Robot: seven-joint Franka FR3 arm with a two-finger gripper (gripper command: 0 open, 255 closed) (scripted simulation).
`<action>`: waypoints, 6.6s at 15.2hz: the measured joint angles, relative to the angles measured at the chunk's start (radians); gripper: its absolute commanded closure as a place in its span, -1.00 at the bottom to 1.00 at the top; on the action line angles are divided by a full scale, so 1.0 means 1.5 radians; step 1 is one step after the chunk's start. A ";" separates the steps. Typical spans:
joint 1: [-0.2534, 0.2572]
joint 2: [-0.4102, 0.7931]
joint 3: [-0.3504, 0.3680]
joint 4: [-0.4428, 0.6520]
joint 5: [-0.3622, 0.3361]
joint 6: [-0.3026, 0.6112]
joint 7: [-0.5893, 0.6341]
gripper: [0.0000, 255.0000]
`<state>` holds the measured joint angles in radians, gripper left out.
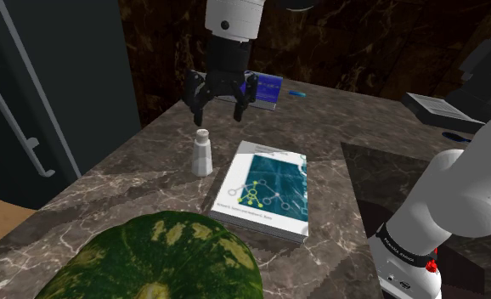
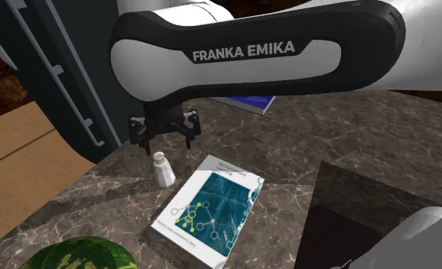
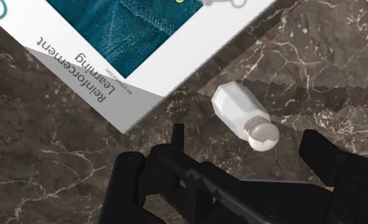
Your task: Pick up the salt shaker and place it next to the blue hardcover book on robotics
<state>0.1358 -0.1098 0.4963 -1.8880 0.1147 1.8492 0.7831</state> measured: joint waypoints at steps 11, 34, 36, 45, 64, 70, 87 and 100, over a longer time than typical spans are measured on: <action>0.012 0.057 0.021 -0.014 -0.030 0.074 0.038 -1.00; 0.012 0.053 0.020 0.033 -0.029 0.023 0.040 1.00; 0.011 0.051 0.020 0.048 -0.028 0.006 0.040 1.00; 0.011 0.060 0.020 0.139 -0.034 -0.076 0.046 1.00; 0.009 0.099 0.019 0.334 -0.054 -0.238 0.051 1.00; -0.048 0.063 -0.033 0.300 -0.029 -0.241 -0.054 1.00; -0.178 0.110 -0.169 0.369 -0.029 -0.285 -0.318 1.00; -0.218 0.124 -0.202 0.310 -0.028 -0.219 -0.397 1.00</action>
<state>-0.1914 0.0759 0.1928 -1.4231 0.0720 1.5204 0.1870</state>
